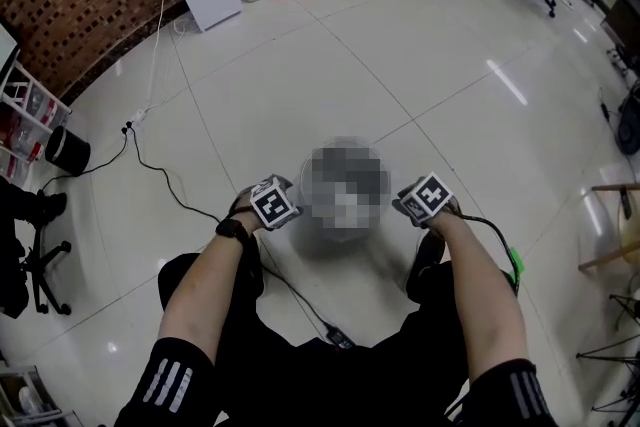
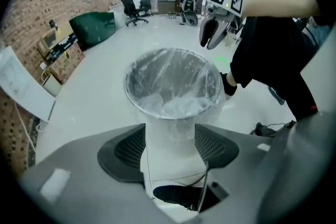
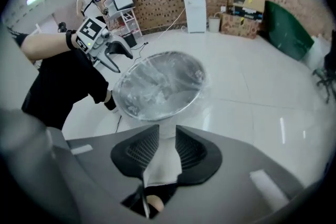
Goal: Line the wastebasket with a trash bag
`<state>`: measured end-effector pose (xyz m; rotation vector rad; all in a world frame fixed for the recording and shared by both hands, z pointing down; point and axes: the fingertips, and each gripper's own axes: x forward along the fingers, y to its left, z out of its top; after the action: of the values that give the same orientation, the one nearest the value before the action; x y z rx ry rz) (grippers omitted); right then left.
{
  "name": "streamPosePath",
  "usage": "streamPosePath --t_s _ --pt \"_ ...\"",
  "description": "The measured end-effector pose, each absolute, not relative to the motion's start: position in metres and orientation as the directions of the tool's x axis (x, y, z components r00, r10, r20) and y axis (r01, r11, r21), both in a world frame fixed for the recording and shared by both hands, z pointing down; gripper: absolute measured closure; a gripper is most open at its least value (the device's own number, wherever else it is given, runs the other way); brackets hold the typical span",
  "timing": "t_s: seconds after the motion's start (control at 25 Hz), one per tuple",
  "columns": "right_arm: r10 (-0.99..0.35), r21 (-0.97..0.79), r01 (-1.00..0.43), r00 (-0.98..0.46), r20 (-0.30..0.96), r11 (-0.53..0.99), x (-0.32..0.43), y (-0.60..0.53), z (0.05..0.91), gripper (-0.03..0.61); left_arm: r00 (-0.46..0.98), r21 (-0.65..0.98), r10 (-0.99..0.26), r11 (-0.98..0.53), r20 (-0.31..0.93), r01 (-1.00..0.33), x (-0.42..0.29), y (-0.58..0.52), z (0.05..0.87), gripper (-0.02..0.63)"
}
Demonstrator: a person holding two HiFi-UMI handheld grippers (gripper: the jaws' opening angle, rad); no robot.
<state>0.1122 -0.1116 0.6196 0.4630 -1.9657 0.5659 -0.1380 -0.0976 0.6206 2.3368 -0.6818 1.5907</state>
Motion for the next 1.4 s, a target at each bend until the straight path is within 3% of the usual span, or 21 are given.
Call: streamPosePath --t_s 0.28,0.4,0.56,0.68,0.8,0.96,1.4 --pt "-0.301 -0.111 -0.561 -0.589 0.75 0.82 0.079 -0.138 0.524 0.571 0.498 -0.118 -0.387 -0.865 0.776 -0.487 -0.094 -0.12 0.512 0.358" --pt "-0.352 -0.117 -0.563 -0.652 0.672 0.818 0.069 -0.14 0.487 0.571 0.544 -0.161 -0.457 -0.848 0.704 -0.505 -0.09 -0.126 0.47 0.39" --pt "-0.413 -0.141 -0.571 -0.721 0.556 0.809 0.06 -0.138 0.444 0.572 0.581 -0.197 -0.537 -0.815 0.612 -0.545 -0.093 -0.131 0.432 0.473" --pt "-0.44 -0.135 -0.567 -0.748 0.497 0.813 0.053 -0.139 0.423 0.572 0.614 -0.197 -0.592 -0.784 0.522 -0.588 -0.09 -0.135 0.401 0.571" --pt "-0.449 -0.159 -0.56 -0.777 0.442 0.813 0.049 -0.139 0.405 0.572 0.651 -0.185 -0.606 -0.781 0.458 -0.596 -0.079 -0.136 0.375 0.611" --pt "-0.443 -0.169 -0.538 -0.804 0.396 0.826 0.041 -0.14 0.4 0.572 0.68 -0.172 -0.602 -0.788 0.418 -0.592 -0.069 -0.139 0.37 0.618" --pt "-0.416 -0.069 -0.499 -0.785 0.46 0.864 0.033 -0.155 0.411 0.572 0.719 -0.153 -0.538 -0.834 0.44 -0.53 -0.05 -0.152 0.39 0.618"
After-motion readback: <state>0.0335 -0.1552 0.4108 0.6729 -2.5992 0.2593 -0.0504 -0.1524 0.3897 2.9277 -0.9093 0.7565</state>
